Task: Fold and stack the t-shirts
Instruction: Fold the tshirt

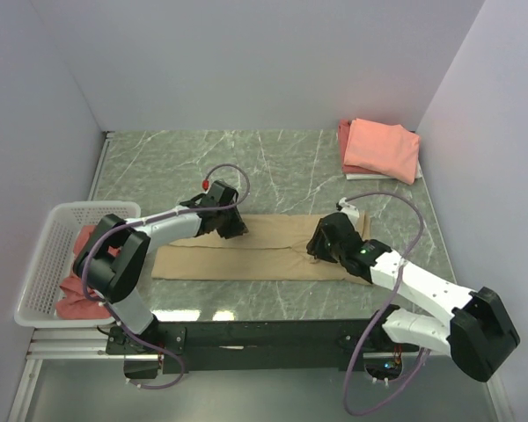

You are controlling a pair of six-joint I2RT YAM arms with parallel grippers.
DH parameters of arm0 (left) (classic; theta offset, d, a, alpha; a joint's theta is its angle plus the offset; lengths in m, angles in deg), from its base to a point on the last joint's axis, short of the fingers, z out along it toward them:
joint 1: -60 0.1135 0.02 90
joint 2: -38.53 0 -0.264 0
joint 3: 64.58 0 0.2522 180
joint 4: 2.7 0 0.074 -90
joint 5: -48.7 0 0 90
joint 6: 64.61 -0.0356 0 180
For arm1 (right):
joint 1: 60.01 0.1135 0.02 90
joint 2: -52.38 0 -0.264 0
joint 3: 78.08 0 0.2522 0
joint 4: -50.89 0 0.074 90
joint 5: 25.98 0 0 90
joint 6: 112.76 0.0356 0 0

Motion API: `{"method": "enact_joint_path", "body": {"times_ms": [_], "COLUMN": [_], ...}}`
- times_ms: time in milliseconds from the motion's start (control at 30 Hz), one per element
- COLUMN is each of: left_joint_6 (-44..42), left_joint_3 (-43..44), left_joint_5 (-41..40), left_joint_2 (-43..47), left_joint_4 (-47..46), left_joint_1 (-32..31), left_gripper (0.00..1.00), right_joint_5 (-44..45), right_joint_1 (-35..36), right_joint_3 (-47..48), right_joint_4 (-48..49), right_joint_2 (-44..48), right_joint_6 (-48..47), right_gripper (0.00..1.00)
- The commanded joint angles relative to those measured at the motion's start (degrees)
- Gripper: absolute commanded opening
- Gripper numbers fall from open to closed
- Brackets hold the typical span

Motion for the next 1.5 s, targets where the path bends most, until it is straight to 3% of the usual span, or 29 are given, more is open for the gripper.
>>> {"method": "enact_joint_path", "body": {"times_ms": [0,167,300,467,800,1267,1467], "left_joint_6": [-3.55,-8.64,-11.81,-14.18,-17.88,-17.97,-17.35], "left_joint_3": [0.54,2.03,3.96,8.18,18.90,23.21,25.32], "left_joint_5": [4.31,7.31,8.09,10.21,8.63,5.38,1.87], "left_joint_2": [1.00,1.35,0.74,-3.12,-13.06,-18.59,-20.09], "left_joint_4": [-5.42,-9.30,-11.85,-12.82,-9.48,-7.11,-4.82], "left_joint_1": [-1.43,-6.43,-11.10,-16.02,-22.53,-26.13,-26.66], "left_gripper": [0.30,0.37,0.39,0.41,0.46,0.49,0.43], "right_joint_5": [1.63,6.03,-2.05,-11.26,-16.82,-21.39,-21.74], "right_joint_1": [0.45,-6.12,-21.23,-29.86,-33.21,-36.12,-36.29], "right_joint_3": [1.45,6.38,8.04,11.21,14.12,11.83,11.13], "right_joint_4": [2.26,-6.35,-5.05,-0.57,5.76,9.63,10.24], "right_joint_2": [4.13,5.63,3.88,-3.06,-17.38,-17.74,-18.54], "right_joint_6": [0.50,-3.17,-8.55,-12.59,-15.50,-14.97,-15.41], "right_gripper": [0.50,0.53,0.52,0.51,0.49,0.48,0.48]}}
